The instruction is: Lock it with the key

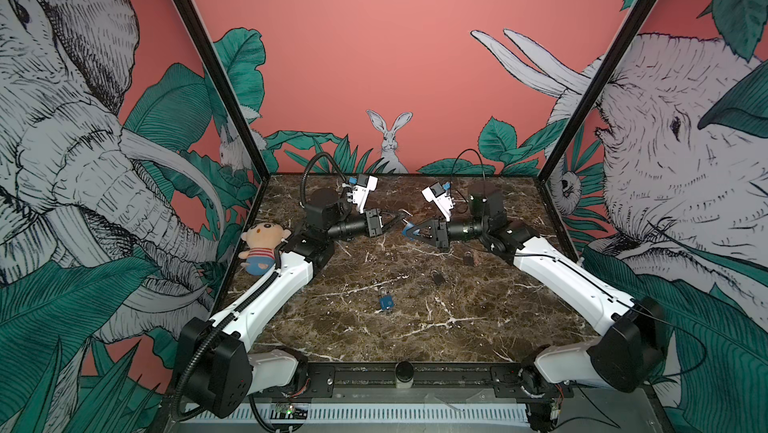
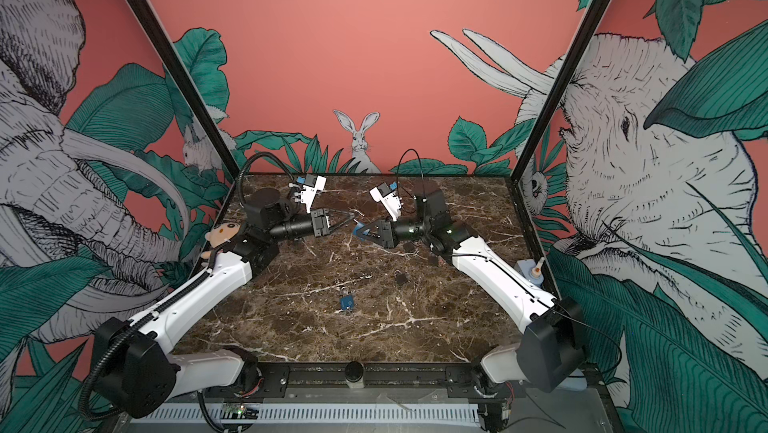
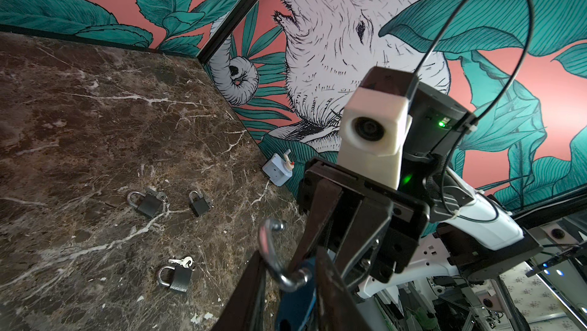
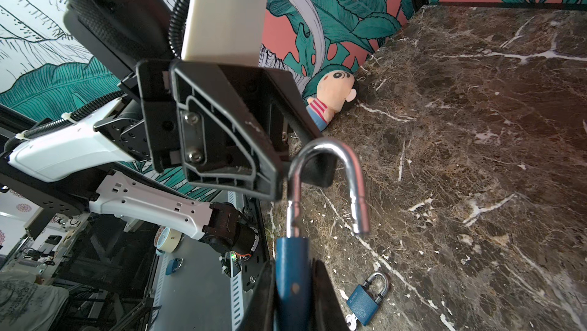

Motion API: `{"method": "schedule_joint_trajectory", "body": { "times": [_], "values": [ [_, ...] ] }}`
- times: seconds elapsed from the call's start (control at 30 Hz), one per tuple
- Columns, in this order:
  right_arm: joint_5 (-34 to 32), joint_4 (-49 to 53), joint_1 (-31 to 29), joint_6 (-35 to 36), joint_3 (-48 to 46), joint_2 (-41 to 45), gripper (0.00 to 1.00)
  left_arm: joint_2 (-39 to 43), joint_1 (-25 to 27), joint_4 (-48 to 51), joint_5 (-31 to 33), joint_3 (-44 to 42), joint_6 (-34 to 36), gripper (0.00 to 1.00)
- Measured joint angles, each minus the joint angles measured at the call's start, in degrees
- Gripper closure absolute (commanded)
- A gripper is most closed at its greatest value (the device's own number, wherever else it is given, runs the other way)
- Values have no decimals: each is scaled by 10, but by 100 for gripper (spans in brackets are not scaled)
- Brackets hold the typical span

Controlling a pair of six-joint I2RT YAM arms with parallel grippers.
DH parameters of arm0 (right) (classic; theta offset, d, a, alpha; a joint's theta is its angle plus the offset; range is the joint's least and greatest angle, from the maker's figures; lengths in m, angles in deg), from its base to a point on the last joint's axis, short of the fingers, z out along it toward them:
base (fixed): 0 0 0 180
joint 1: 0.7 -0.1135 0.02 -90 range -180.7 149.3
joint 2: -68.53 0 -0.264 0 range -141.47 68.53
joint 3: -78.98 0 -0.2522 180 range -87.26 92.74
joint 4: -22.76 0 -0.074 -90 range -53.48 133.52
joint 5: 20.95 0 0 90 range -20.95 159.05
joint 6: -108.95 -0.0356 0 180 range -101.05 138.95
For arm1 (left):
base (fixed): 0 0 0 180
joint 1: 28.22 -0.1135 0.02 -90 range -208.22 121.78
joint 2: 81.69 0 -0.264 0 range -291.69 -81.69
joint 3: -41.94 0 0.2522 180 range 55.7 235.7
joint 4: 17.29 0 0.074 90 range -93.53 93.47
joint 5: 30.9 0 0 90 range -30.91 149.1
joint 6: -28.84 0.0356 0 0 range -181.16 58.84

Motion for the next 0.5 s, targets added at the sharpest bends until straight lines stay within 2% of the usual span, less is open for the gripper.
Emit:
{"method": "schedule_joint_trajectory", "body": {
  "times": [0.5],
  "values": [
    [0, 18, -5, 13, 0, -1, 100, -17, 0, -13, -7, 28, -5, 74]
  ]
}}
